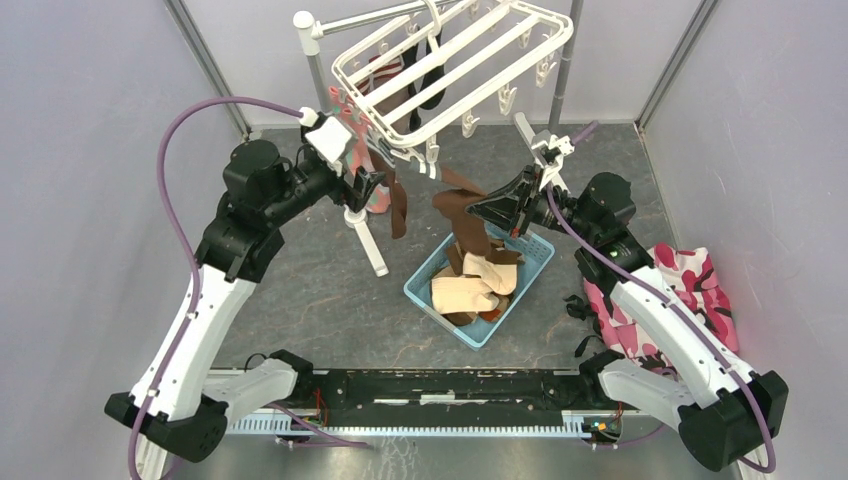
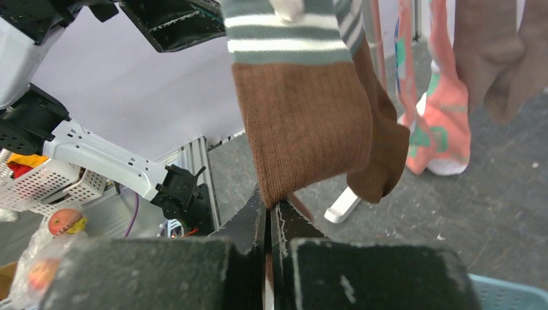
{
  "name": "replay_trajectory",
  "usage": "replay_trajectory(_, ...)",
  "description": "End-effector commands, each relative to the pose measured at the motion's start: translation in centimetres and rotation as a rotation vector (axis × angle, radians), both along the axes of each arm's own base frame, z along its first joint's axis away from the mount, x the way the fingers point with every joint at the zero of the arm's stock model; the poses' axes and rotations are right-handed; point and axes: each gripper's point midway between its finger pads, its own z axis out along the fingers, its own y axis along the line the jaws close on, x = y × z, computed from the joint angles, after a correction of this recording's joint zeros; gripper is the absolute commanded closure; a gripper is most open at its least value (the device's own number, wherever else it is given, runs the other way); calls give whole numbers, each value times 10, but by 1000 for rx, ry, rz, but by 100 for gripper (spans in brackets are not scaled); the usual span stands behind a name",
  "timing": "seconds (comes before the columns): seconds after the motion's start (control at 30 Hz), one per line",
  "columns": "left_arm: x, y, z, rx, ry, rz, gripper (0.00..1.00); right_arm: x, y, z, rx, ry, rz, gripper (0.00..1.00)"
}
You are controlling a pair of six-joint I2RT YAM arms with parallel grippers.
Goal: Remove the socks clipped to the hanger
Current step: Remove the sock from the hanger.
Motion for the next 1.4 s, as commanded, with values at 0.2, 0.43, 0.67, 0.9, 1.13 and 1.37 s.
replay_trajectory(0.2,33,-13,52,193,-364,-60,22,-11,0,38,79,-91,39,100)
replay_trajectory(0.43,32,-26,76,230,-511,-115,37,-12,0,44,86,-91,47,100)
replay_trajectory(0.67,8,-54,92,230,-590,-221,42,-9,-2,55,84,-116,31,100)
replay_trajectory(0.9,6,-82,101,131,-464,-279,43,3,-13,56,80,-116,-16,100)
replay_trajectory(1.13,25,-100,115,75,-402,-271,46,9,-24,66,127,-106,-26,100)
replay_trajectory(1.37,25,-131,120,41,-361,-322,47,5,-23,65,150,-85,2,100)
